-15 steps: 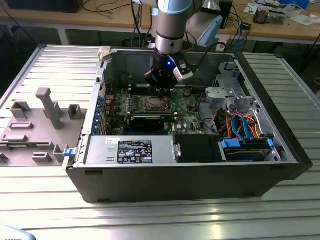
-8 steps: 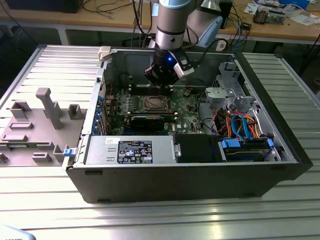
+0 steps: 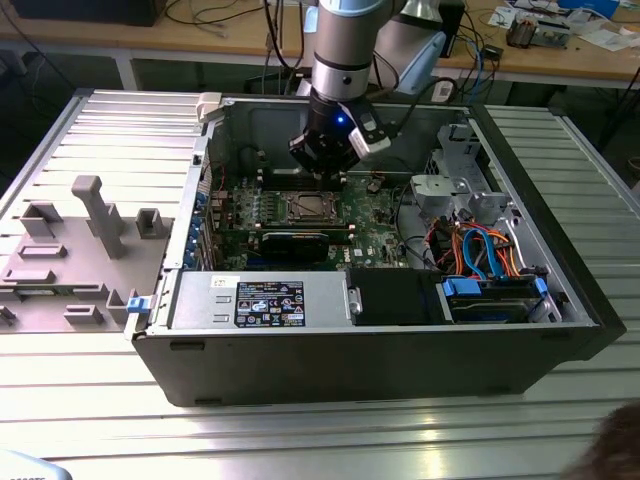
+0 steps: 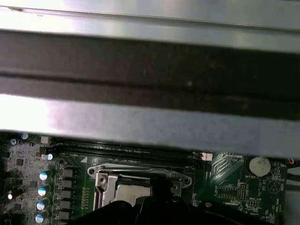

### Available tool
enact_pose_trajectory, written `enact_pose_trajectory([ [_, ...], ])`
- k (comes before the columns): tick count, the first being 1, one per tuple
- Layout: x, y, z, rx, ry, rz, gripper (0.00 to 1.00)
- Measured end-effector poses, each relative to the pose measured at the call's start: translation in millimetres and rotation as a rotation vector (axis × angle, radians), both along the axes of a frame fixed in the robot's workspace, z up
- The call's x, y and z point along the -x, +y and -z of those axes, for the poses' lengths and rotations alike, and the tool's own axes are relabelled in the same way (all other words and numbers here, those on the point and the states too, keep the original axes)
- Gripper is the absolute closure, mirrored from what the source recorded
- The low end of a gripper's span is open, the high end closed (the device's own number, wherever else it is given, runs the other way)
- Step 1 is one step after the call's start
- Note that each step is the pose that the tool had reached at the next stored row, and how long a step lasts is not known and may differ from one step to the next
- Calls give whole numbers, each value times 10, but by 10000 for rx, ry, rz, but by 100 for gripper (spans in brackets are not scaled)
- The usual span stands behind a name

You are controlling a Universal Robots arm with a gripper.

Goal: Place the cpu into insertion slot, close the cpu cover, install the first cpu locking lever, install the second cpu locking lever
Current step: 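Install the first cpu locking lever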

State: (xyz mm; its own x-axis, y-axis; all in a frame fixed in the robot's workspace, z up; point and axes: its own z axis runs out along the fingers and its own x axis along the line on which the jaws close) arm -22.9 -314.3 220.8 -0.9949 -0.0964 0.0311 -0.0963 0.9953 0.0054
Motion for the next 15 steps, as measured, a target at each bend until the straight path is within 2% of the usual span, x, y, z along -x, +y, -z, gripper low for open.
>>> enact_pose_trajectory([
  [5, -1, -135, 0, 74, -1, 1, 89],
  [7, -2, -159, 0, 101, -1, -1, 89],
  [11, -4, -165, -75, 107, -1, 2, 89],
  [15, -4, -165, -229, 107, -1, 0, 89],
])
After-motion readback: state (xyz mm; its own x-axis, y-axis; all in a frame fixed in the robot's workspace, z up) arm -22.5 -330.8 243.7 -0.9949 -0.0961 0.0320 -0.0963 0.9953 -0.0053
